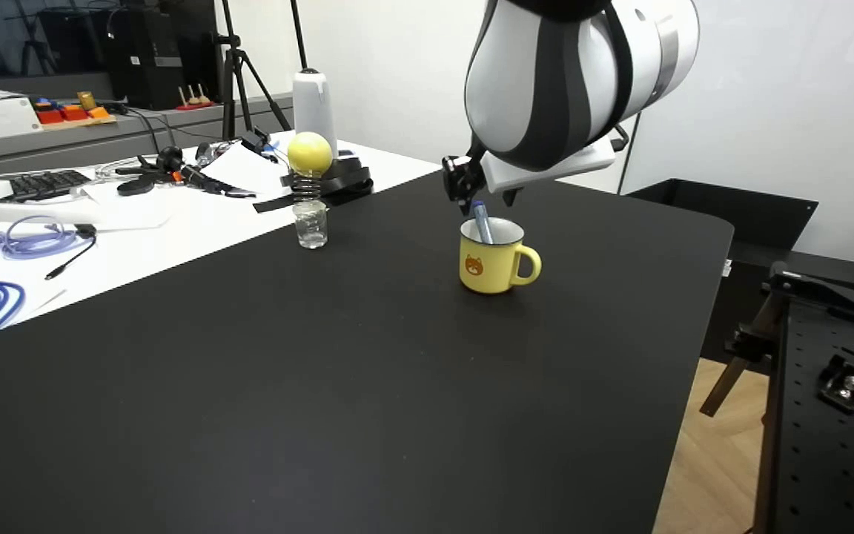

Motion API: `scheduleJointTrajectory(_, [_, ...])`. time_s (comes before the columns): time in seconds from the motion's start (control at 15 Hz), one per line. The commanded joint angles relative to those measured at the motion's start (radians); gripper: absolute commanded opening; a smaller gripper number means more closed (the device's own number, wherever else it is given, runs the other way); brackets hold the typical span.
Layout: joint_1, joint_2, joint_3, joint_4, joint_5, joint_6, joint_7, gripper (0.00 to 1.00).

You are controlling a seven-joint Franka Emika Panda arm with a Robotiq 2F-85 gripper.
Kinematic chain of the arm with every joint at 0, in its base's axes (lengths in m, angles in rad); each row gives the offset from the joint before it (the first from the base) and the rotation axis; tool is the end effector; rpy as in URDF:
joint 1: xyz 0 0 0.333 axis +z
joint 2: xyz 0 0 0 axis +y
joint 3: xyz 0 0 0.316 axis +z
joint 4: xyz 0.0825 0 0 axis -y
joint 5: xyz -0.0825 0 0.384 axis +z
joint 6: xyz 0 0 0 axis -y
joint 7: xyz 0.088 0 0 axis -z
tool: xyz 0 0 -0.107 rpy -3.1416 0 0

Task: Put the blue marker inside the yellow mug

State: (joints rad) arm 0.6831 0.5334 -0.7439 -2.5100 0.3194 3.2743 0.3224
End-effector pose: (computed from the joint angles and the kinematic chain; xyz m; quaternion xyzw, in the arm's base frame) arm 0.4823 -0.0823 0.1839 0.9272 -0.2721 0.2235 0.1274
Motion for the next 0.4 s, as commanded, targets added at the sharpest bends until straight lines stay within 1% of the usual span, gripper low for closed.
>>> scheduleJointTrajectory(0.0, [-0.009, -0.121, -0.024, 0.011, -0.038, -0.191, -0.048, 0.99])
scheduleJointTrajectory(0.13, [-0.015, -0.183, -0.032, 0.027, -0.07, -0.345, -0.1, 1.0])
scheduleJointTrajectory(0.2, [-0.005, -0.21, -0.049, 0.036, -0.092, -0.414, -0.13, 1.0])
scheduleJointTrajectory(0.27, [-0.044, -0.247, -0.032, 0.042, -0.214, -0.453, -0.081, 1.0])
scheduleJointTrajectory(0.33, [-0.064, -0.283, -0.02, 0.054, -0.271, -0.521, -0.077, 1.0])
